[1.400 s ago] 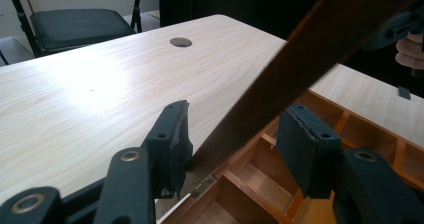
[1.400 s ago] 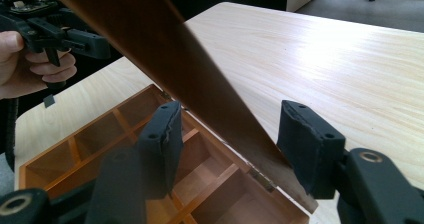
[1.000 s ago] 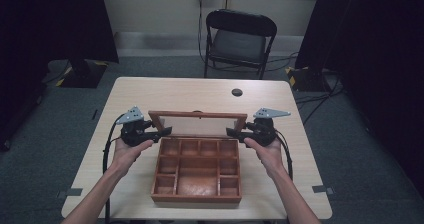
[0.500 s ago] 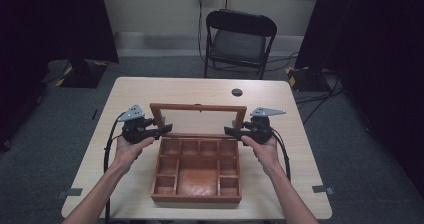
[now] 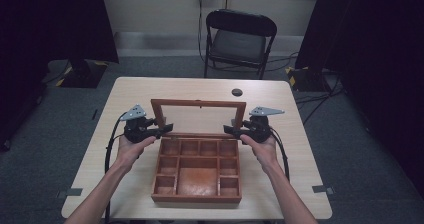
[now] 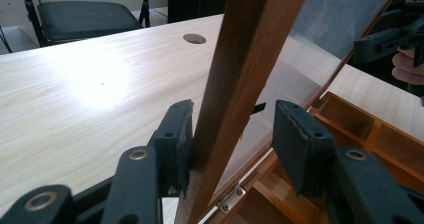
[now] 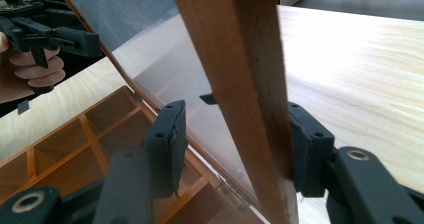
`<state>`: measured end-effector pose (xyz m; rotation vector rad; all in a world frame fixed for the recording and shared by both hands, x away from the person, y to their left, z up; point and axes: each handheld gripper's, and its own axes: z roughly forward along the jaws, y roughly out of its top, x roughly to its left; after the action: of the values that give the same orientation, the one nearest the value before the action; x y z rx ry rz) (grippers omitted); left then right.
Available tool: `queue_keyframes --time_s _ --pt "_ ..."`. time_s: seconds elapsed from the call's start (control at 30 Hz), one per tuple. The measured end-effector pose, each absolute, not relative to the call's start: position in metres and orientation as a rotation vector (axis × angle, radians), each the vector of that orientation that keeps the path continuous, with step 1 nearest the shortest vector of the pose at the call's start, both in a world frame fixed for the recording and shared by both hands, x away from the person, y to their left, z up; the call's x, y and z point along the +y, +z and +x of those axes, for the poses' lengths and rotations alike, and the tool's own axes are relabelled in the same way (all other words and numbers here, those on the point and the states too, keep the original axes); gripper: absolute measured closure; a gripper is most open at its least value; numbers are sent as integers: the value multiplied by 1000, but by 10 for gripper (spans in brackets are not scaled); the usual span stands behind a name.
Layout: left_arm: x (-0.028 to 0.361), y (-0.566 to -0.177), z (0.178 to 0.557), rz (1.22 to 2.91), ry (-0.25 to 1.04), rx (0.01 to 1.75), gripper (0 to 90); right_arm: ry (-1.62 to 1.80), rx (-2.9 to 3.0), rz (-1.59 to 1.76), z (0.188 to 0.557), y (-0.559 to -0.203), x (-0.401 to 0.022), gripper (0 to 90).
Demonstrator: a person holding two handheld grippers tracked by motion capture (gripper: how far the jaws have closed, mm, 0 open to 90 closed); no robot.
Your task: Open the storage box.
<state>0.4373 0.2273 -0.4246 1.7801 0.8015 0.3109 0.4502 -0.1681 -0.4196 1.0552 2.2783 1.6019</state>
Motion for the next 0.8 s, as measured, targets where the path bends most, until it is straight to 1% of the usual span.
queue_keyframes --time_s 0.4,0.8 --pt "228 -427 442 1764 305 814 517 1583 2301 1043 458 -414 -163 473" --pt "225 -432 447 1766 327 842 520 1602 2276 1069 464 -420 -163 474"
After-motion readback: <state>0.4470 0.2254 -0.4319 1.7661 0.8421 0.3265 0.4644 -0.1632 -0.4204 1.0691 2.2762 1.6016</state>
